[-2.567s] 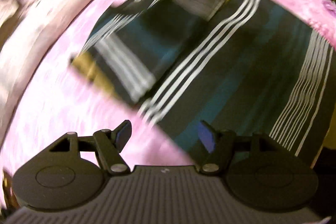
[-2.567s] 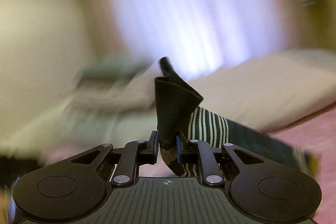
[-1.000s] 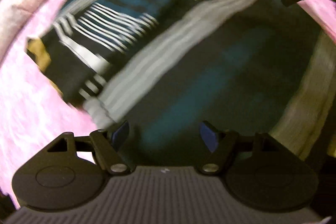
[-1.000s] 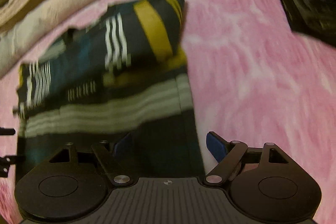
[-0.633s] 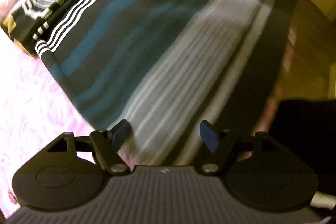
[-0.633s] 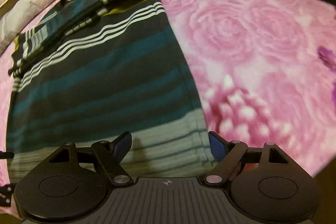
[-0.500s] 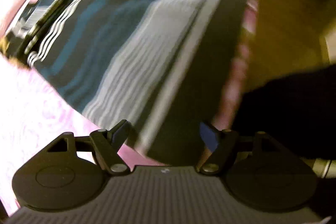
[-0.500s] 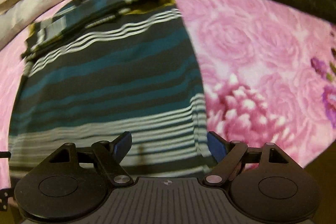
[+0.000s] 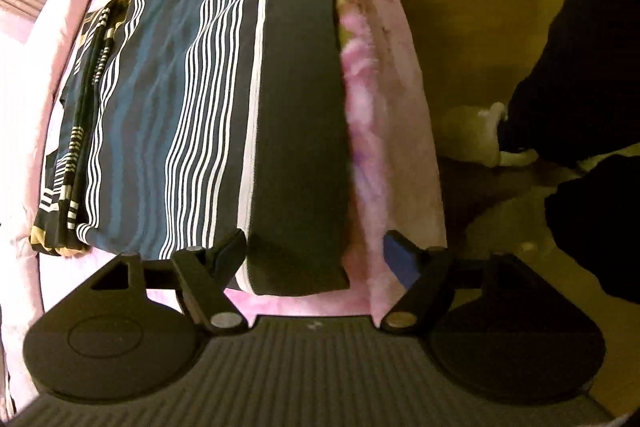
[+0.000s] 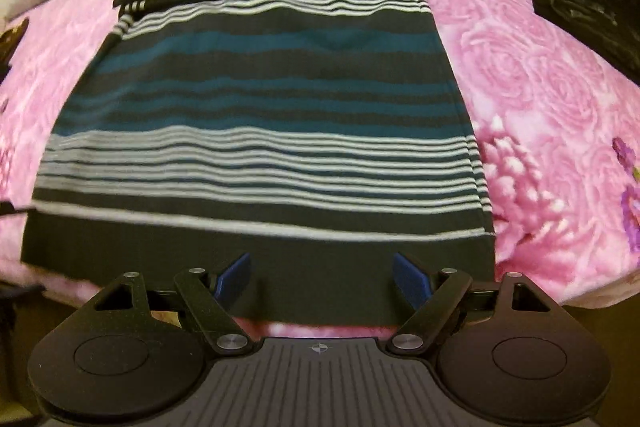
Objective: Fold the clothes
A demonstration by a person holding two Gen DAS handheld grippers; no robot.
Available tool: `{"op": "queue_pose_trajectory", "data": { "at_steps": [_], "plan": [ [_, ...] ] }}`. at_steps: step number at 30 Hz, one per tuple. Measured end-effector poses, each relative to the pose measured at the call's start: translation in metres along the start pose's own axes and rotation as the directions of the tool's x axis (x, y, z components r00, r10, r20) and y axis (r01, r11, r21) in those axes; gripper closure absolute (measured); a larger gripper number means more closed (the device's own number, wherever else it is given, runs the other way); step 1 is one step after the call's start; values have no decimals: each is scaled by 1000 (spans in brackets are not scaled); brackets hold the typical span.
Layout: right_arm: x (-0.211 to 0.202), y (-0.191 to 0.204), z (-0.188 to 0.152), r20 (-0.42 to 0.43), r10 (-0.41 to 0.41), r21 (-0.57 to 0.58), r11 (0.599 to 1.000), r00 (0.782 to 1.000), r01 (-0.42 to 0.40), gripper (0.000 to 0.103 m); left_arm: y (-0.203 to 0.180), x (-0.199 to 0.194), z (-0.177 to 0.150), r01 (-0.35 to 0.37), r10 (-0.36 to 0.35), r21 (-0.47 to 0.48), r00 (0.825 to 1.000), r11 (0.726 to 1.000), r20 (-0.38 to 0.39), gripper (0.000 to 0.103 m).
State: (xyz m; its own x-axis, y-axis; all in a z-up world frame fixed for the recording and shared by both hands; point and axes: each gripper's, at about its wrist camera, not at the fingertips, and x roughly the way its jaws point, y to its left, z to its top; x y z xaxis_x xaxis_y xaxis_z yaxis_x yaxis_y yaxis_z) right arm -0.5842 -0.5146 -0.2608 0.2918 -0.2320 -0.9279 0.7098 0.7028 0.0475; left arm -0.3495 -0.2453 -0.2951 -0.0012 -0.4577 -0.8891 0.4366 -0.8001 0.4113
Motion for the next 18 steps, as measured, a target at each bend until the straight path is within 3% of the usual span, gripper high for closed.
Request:
{"op": "queue_pose_trajectory", "data": {
  "at_steps": [4, 7, 12, 14, 16, 18],
  "plan": [
    [-3, -5, -6, 0, 5, -14, 1000, 1000, -5, 22, 4, -2, -13, -32, 32, 42, 999, 999, -11, 31],
    [-5, -6, -10, 3, 14, -11, 1000, 1000, -14, 22, -1, 4, -19, -53, 57, 125, 998, 991, -30, 31],
    [-6, -6, -17, 9, 20, -10, 1000, 1000, -20, 22, -11, 5, -25, -77, 67, 268, 997, 960, 50, 32],
    [-8, -6, -20, 14, 17, -17, 1000, 1000, -17, 22, -7, 2, -24, -79, 62, 257, 995, 963, 73, 46],
    [-10, -5, -22, 20, 14, -24, 1000, 1000, -14, 22, 4, -1, -19, -81, 66, 203, 994, 976, 82, 77],
    [-12, -2, -24, 24, 14, -48, 999, 1000, -13, 22, 17, -7, -13, -100, 88, 126, 991, 987, 98, 92]
  ]
}}
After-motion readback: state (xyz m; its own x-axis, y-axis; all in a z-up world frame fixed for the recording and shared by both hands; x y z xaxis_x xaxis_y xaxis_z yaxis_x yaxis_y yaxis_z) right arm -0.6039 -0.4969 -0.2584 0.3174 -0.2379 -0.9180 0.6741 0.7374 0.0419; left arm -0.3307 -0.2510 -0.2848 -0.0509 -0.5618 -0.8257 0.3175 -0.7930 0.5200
